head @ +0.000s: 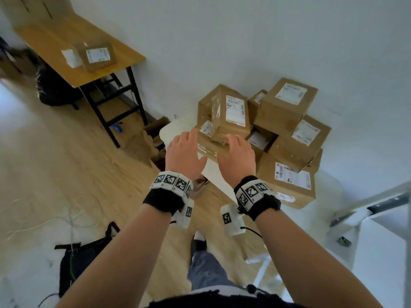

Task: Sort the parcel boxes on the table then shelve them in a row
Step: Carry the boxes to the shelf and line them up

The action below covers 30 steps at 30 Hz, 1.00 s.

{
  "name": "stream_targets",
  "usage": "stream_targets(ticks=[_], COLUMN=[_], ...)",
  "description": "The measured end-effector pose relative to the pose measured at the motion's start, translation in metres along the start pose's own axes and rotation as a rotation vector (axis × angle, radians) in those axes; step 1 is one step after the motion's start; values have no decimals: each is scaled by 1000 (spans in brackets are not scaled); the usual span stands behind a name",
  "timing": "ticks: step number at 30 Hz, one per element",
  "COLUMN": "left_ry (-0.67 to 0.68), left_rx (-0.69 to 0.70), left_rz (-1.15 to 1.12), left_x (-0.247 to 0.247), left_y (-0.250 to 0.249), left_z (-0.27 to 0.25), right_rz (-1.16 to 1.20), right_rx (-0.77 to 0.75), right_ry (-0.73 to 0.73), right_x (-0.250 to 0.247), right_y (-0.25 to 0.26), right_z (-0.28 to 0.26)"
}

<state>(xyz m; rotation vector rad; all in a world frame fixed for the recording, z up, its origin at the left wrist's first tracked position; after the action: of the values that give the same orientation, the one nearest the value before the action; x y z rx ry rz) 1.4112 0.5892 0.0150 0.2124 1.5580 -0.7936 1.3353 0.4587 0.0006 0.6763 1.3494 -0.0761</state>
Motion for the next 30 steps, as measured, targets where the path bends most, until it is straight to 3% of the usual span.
stream_targets(ticks=[7, 14, 23, 30], left_ry=[95, 250, 504, 492], left_rx=[-65, -120, -145, -25], left_rz=[-263, -262, -478, -571], left_x=[7, 45, 97, 94], left_y=[-12, -15, -2, 15], left_z=[130, 214, 249, 245], right_rz=[69, 54, 161, 59], right_rx=[126, 285, 464, 523], right_ry=[-121, 74, 57, -70], right_x=[-11, 14, 29, 24], right_y=[-22, -49, -57, -27], right_z=[115, 175, 198, 196])
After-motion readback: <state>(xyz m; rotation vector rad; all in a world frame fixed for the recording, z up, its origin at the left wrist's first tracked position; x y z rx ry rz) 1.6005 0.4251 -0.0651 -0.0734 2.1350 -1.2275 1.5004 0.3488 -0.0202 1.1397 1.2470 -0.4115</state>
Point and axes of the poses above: each hand's wrist, its own z-axis towards the middle knuckle, its own x-axis out of the palm, y = z × x, the point moved 1 cm from there along z, towards the middle knuckle, and after that the axes turned 7 degrees about y, right-handed, at the moved point
